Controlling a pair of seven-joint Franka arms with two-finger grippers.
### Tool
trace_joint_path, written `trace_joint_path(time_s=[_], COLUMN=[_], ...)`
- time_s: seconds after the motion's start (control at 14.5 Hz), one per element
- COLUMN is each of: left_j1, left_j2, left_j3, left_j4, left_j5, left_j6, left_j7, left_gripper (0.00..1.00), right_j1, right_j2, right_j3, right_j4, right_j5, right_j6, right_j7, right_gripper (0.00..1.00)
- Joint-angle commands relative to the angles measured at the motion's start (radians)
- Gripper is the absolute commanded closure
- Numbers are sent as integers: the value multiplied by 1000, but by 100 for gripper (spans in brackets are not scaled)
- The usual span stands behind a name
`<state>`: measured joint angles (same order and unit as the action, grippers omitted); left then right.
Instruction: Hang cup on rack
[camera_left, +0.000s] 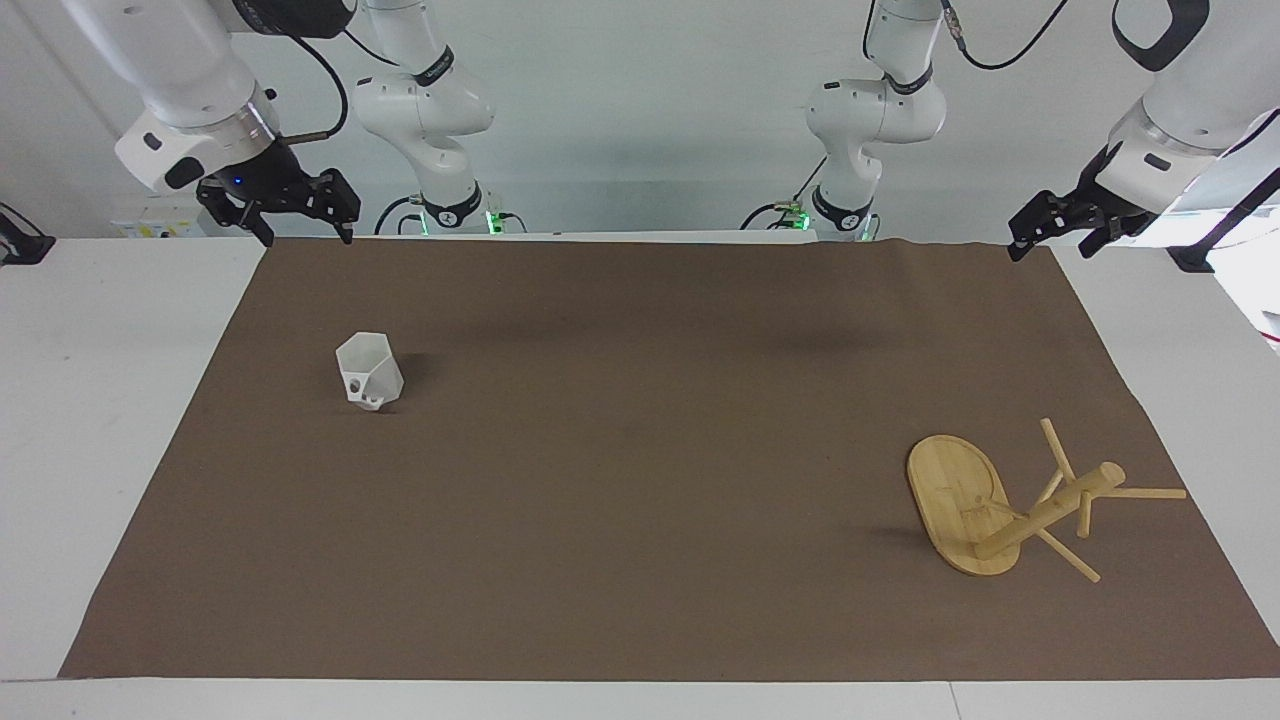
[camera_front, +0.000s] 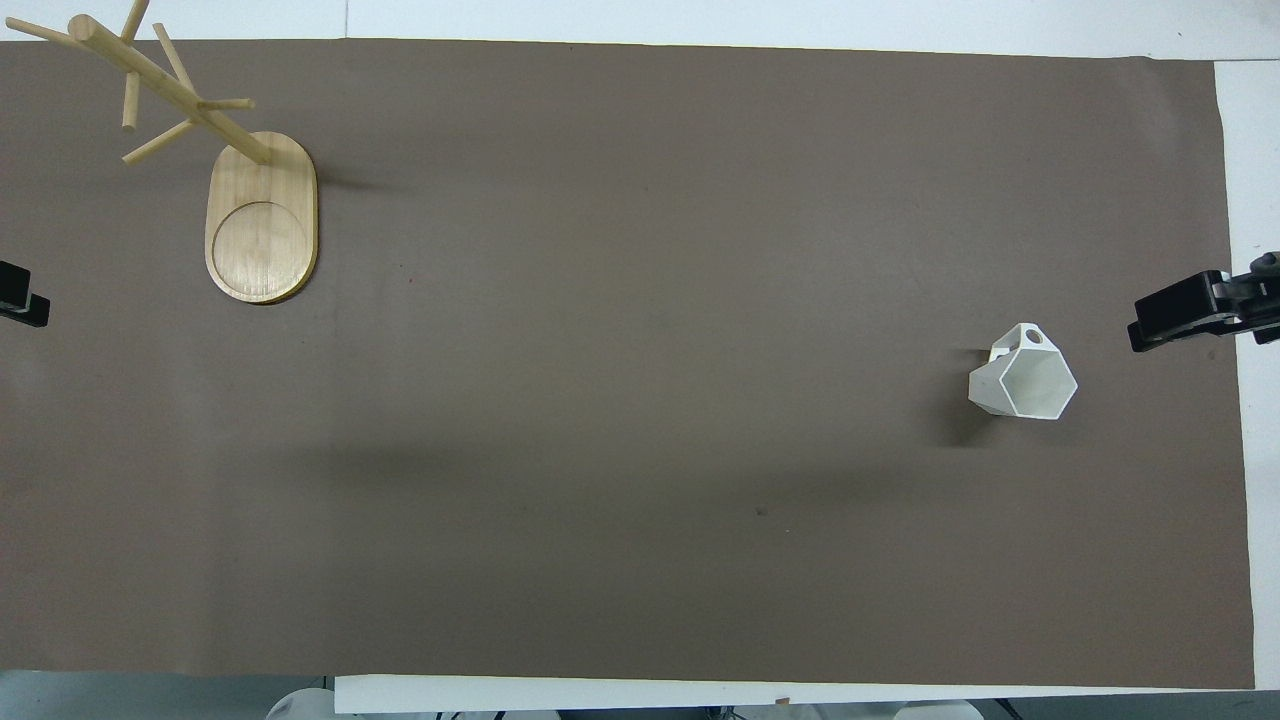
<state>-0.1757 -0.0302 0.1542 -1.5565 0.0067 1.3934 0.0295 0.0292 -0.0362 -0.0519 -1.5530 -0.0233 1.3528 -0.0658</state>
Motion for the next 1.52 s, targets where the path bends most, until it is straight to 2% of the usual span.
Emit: trace_joint_path(time_s=[0.0, 0.48, 0.62, 0.9, 1.04, 1.18, 1.31, 1.45], left_j1=[1, 1, 1, 1, 1, 1, 1, 1], left_j2=[-2, -2, -2, -2, -2, -2, -2, -2], left_j3=[-2, -2, -2, -2, -2, -2, -2, -2], left_j4=[3, 3, 3, 3, 3, 3, 3, 3], left_j5=[18, 18, 19, 18, 18, 18, 18, 18], left_j6=[-16, -16, -16, -16, -16, -16, -16, -16], left_j7=[9, 9, 9, 9, 9, 9, 9, 9], left_gripper=[0, 0, 0, 0, 0, 0, 0, 0], right_j1=[-14, -11, -23, -118, -208, -308, -377, -475], right_j2=[-13, -13, -27, -45, -36, 8, 57, 154], right_j3=[14, 11, 4, 3, 1, 1, 1, 1], right_j4=[-16, -30, -61, -139, -148, -145, -147, -147], right_j5=[-17, -12, -1, 20, 133, 288, 383, 516], right_j6=[11, -6, 5, 147, 158, 157, 140, 97], right_j7=[15, 0, -113, -720, -996, -1280, -1515, -1735], right_gripper=[1, 1, 1, 1, 1, 1, 1, 1])
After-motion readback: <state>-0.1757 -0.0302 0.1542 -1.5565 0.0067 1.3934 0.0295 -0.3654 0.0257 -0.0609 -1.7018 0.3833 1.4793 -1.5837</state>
